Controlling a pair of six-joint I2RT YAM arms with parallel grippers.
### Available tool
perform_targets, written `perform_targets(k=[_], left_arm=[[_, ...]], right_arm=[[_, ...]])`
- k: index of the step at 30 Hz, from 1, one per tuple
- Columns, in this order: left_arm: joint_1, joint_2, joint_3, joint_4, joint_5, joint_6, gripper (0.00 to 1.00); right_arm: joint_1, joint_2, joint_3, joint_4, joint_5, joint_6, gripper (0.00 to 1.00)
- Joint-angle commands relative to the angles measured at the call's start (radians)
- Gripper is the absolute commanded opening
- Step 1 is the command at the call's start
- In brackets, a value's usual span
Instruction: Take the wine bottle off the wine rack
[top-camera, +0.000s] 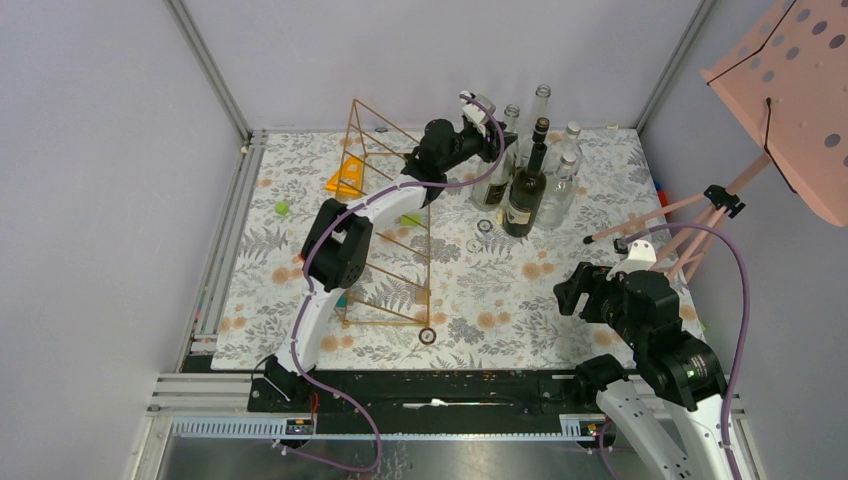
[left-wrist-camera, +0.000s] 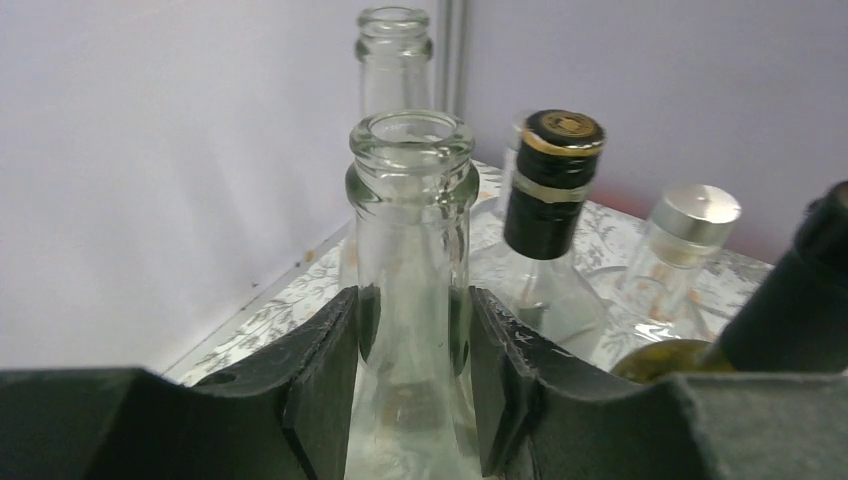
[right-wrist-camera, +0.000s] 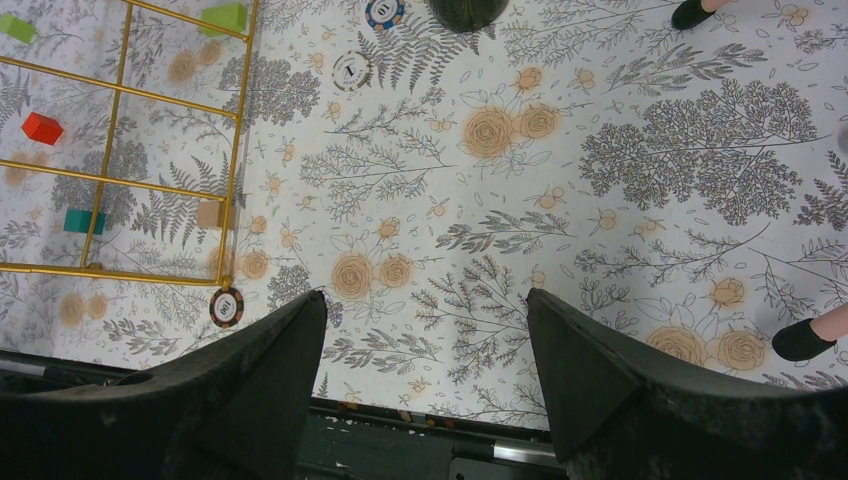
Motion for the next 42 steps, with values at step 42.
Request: perform_targets(k=[42], left_arm=[[-0.085, -0.172, -0.316, 0.27, -0.073, -0.078, 0.0]], right_arm=[[0.001, 0.005, 0.003, 0.013, -0.021, 0.005, 0.81]])
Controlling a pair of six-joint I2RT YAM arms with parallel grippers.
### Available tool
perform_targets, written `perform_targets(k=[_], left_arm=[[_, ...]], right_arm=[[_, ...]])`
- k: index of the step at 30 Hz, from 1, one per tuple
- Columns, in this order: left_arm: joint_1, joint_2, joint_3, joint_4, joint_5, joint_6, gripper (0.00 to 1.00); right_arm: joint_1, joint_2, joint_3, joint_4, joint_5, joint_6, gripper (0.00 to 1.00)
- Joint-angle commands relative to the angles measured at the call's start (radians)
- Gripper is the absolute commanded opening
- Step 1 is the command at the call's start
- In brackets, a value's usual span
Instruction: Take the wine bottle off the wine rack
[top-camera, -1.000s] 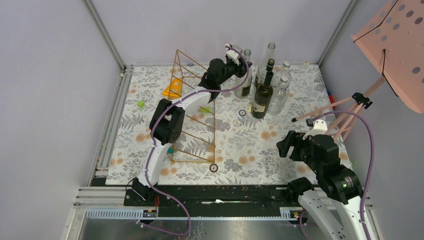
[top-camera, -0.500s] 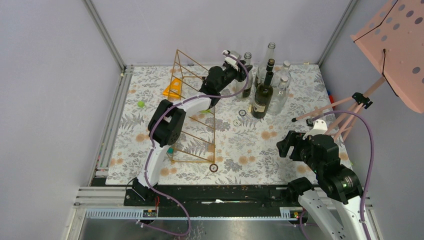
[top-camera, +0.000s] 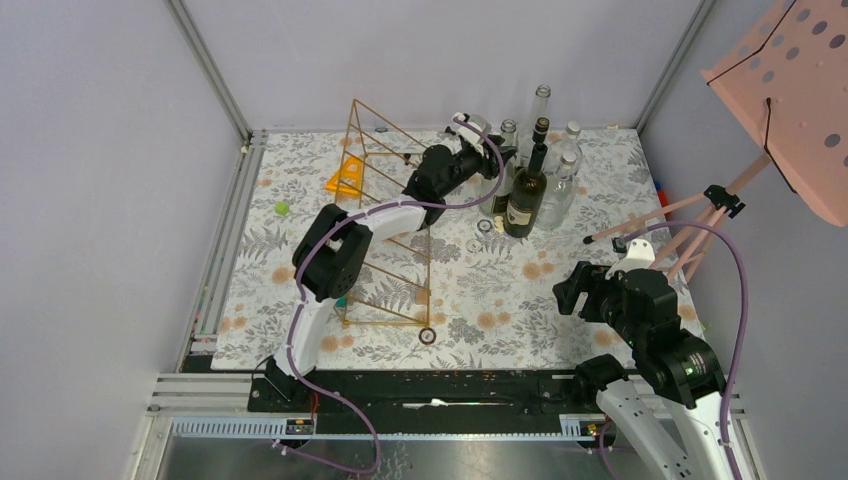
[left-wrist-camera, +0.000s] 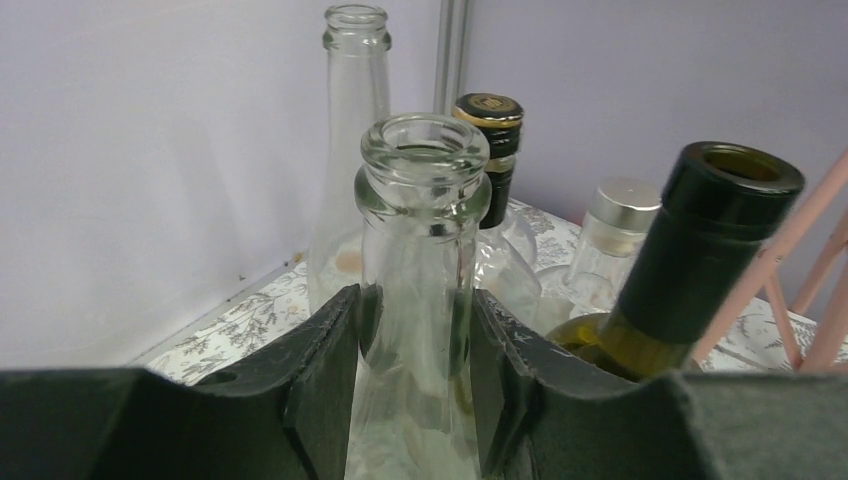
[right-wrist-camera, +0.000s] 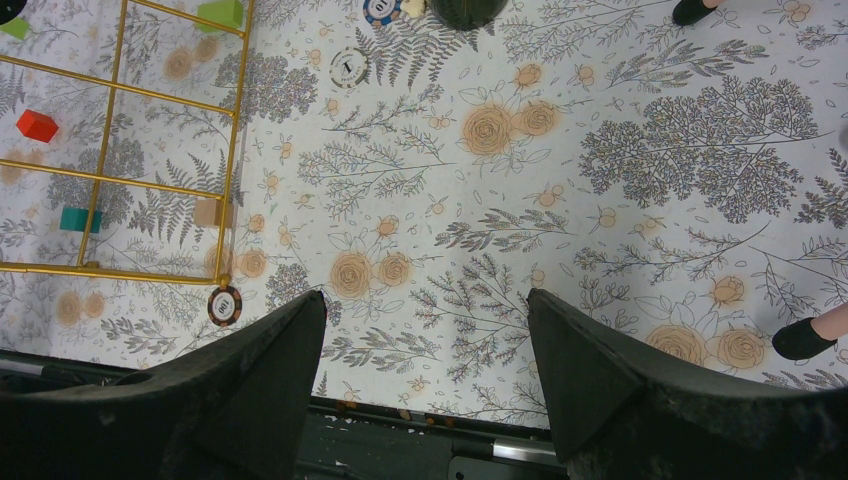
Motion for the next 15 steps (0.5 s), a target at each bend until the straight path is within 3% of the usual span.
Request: perform_targets(k=[1, 3, 9, 15], left_arm=[[-0.023, -0.058, -0.031, 0.035, 0.079, -0.047, 0.0], [-0.024, -0.058, -0.035, 0.032, 0.085, -0.047, 0.01], [-0.025, -0.053, -0.038, 0.031, 0.073, -0.046, 0.38], [-0.025, -0.058, -0.041, 0.015, 0.065, -0.036, 0.59]], right_arm=[[0.001, -0.007, 0.001, 0.013, -0.02, 0.005, 0.81], [0.001, -0.009, 0.001, 0.013, -0.021, 0.006, 0.81], [0.001, -0.013, 0.0, 0.009, -0.024, 0.006, 0.81], [0.002, -0.01, 0.001, 0.009, -0.027, 0.005, 0.81]])
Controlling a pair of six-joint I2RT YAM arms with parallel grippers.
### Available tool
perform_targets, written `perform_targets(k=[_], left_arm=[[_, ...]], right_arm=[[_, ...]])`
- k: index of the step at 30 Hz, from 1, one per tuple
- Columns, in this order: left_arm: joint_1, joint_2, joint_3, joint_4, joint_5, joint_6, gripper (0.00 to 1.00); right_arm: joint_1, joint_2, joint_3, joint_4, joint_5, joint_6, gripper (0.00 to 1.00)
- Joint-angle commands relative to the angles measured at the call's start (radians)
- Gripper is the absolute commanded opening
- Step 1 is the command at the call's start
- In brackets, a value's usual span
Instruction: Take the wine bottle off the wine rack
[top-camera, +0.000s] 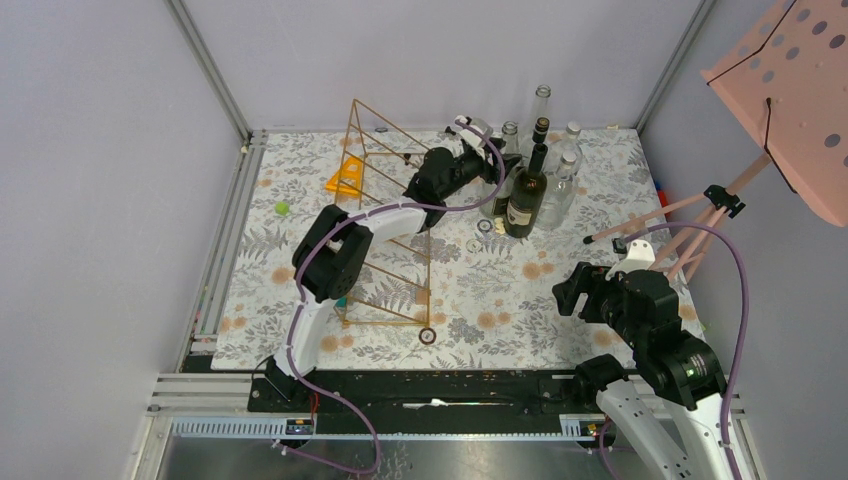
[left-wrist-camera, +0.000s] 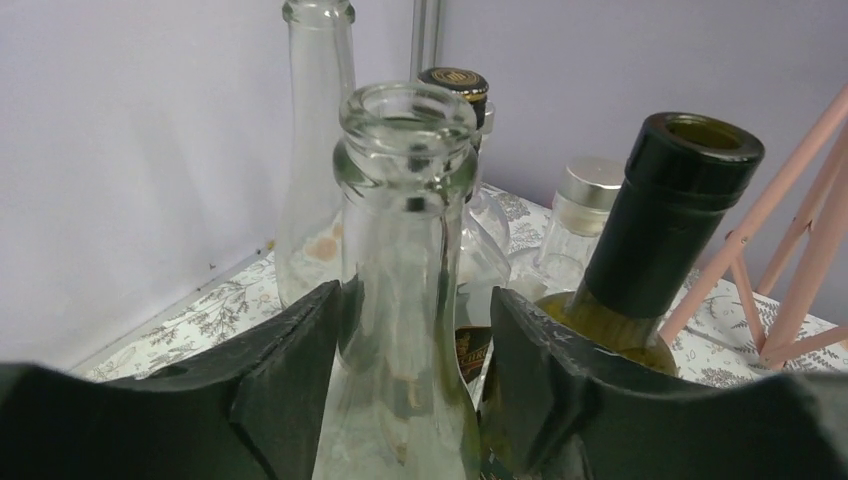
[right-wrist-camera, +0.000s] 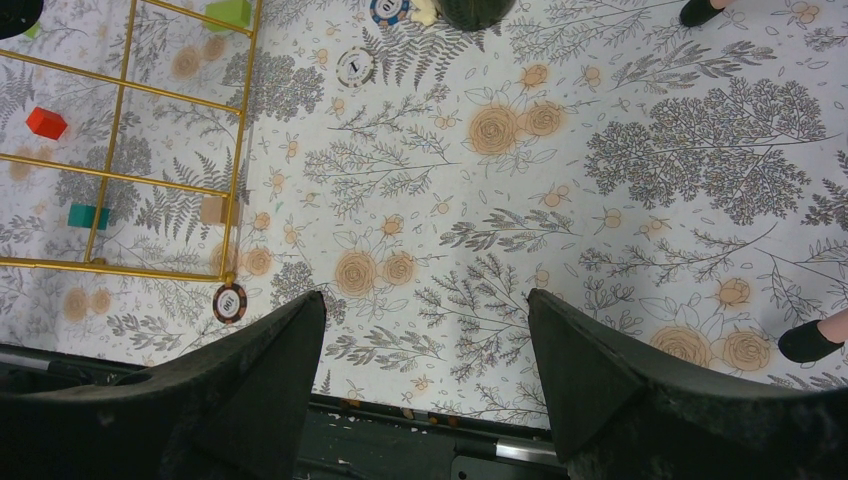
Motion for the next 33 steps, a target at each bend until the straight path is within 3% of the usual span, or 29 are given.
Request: perform_targets(k=[1, 13, 17, 22, 26, 28, 30, 33], left_arm=[[-0.017, -0.049, -0.014, 0.0, 0.029, -0.011, 0.63], [-0.019, -0.156, -0.091, -0.061, -0.076, 0.057, 0.92], [-0.019, -0.233, -0.125, -0.134, -0.142, 0.105, 0.99], [-0.018, -0.346, -0.2, -0.238, -0.293, 0.121, 0.99], [-0.019, -0.469, -0.271, -0.374, -0.398, 0.089, 0.99], [-0.019, -0.531, -0.286, -0.483, -0.473, 0.02, 0.99], [-0.018, -0.572, -0.257, -0.654, -0.522, -0.034, 0.99], [-0.018, -0.59, -0.16, -1.005, -0.545, -0.059, 0.99]], right_arm=[[0.001, -0.001, 0.001, 0.009, -0.019, 0.005, 0.81], [0.001, 0.023, 0.022, 0.024, -0.01, -0.009, 0.82], [0.001, 0.042, 0.037, 0.031, -0.003, -0.025, 0.82], [0.001, 0.082, 0.053, 0.041, -0.002, -0.038, 0.83], [0.001, 0.148, 0.071, 0.038, -0.024, -0.015, 0.85], [0.001, 0.199, 0.085, 0.02, -0.037, 0.003, 0.91], [0.001, 0.264, 0.114, -0.006, -0.066, 0.014, 0.99], [0.001, 0.382, 0.16, -0.064, -0.109, 0.017, 1.0]])
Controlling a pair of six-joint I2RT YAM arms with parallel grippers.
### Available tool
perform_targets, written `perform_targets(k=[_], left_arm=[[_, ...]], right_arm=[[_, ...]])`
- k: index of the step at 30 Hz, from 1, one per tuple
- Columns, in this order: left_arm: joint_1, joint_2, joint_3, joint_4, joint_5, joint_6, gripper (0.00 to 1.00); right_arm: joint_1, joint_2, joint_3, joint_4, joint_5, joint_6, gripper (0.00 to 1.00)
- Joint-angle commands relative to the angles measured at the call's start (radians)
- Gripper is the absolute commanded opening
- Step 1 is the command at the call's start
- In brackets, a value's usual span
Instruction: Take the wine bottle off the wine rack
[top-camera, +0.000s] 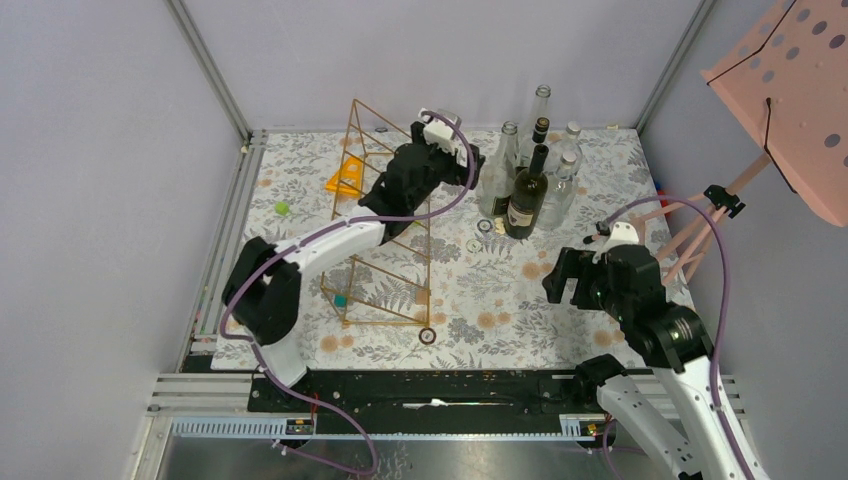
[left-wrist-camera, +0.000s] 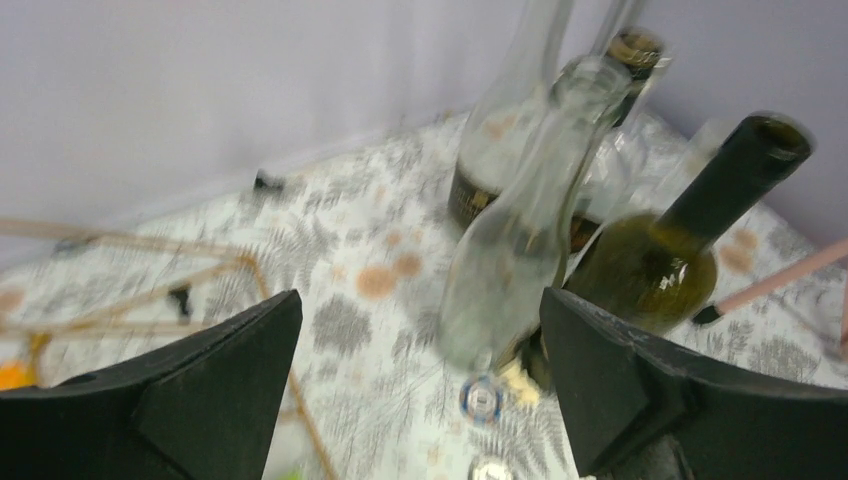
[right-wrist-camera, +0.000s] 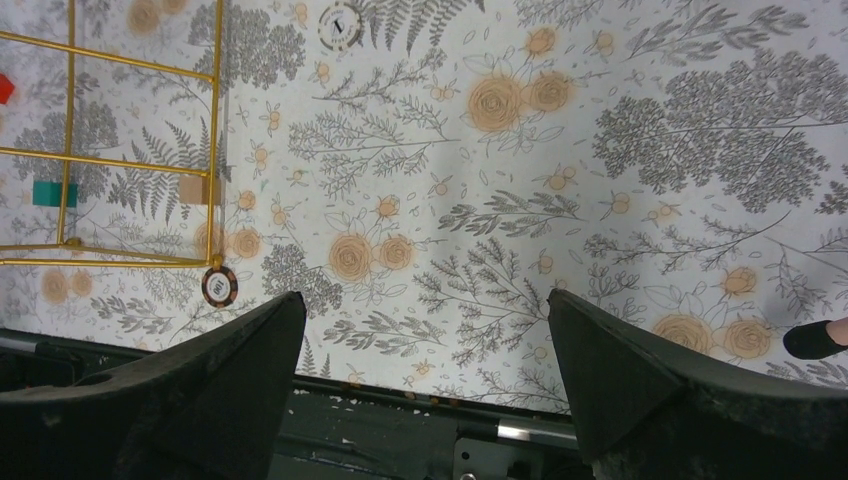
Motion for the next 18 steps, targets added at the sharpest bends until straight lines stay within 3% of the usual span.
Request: perform_targets(k=[1, 5, 12, 18], left_arm=[[-0.003, -0.053, 0.142, -0.52, -0.138, -0.096, 0.99], [-0.003, -0.051, 0.221, -0.804, -0.198, -0.177, 0.99], [-0.003, -0.242, 0.045, -0.887, -0.302, -0.289, 0.99], [-0.004, -0.415, -0.053, -0.932, -0.348, -0.343, 0.99]], right_arm=[[0.001, 0.159, 0.091, -0.071, -0.071, 0.016, 1.0], [0.001, 0.282, 0.151, -0.129, -0.018, 0.016, 1.0], [0.001, 0.317, 0.189, -0.127, 0.153, 0.005, 1.0], [0.001, 0.204, 0.117, 0.028, 0.149, 0.042, 1.0]])
